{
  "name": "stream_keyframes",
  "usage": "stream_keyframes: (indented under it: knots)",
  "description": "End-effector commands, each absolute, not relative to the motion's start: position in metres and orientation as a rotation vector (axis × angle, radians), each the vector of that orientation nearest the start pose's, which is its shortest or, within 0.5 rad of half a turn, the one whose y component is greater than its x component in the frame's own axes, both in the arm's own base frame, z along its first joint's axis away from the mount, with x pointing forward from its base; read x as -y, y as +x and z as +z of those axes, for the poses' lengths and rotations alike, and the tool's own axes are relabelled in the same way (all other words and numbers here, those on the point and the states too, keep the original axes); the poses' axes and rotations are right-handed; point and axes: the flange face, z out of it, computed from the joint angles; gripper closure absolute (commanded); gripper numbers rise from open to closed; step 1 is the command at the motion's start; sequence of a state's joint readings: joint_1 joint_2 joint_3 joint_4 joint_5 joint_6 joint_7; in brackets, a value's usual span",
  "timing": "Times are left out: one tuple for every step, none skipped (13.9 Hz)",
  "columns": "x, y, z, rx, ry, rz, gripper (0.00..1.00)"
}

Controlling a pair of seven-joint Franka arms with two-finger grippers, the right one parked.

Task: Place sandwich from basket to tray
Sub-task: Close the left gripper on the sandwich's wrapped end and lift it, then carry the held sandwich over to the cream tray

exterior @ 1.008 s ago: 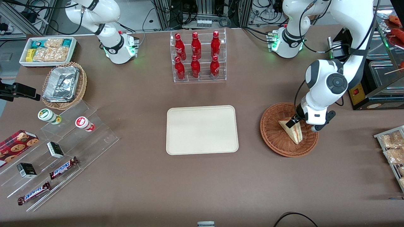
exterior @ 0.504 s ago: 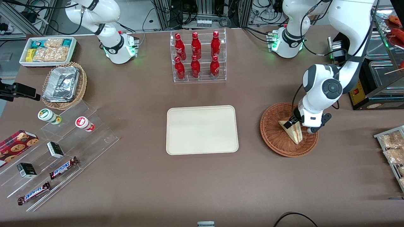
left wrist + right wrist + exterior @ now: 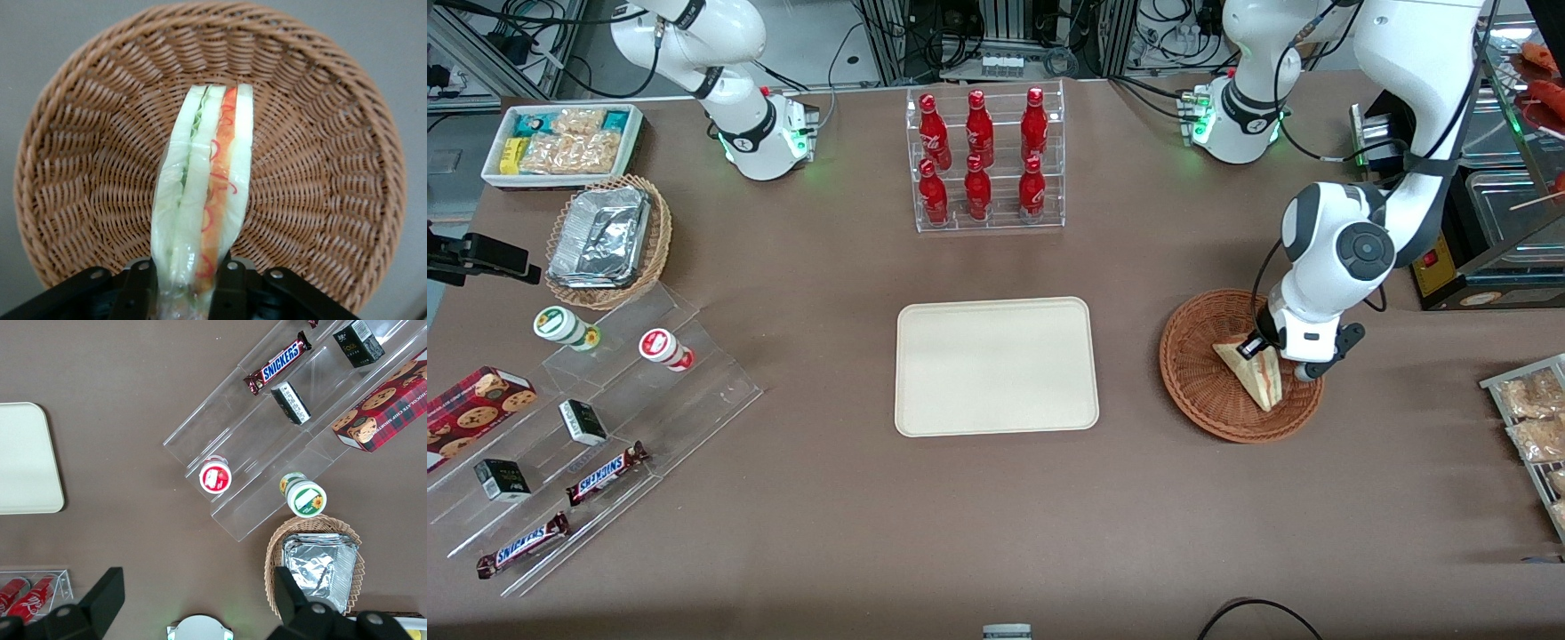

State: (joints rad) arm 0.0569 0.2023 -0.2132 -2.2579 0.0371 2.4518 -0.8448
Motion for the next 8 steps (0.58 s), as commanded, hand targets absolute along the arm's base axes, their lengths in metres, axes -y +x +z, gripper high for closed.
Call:
stream_keyframes:
  knots:
    - [0.101, 0.55, 0.316, 0.964, -2.97, 0.051, 1.0]
    - [0.113, 0.555, 0.328, 0.932, -2.97, 0.07, 1.0]
    - [0.126, 0.56, 0.338, 0.899, -2.974, 0.083, 1.0]
    - [0.144, 0.565, 0.347, 0.859, -2.987, 0.082, 1.0]
    - [0.164, 0.567, 0.353, 0.808, -2.997, 0.096, 1.0]
    - [0.182, 0.569, 0.356, 0.768, -3.006, 0.106, 1.0]
    - [0.206, 0.569, 0.355, 0.711, -3.022, 0.108, 1.0]
    - [0.228, 0.567, 0.351, 0.657, -3.036, 0.115, 1.0]
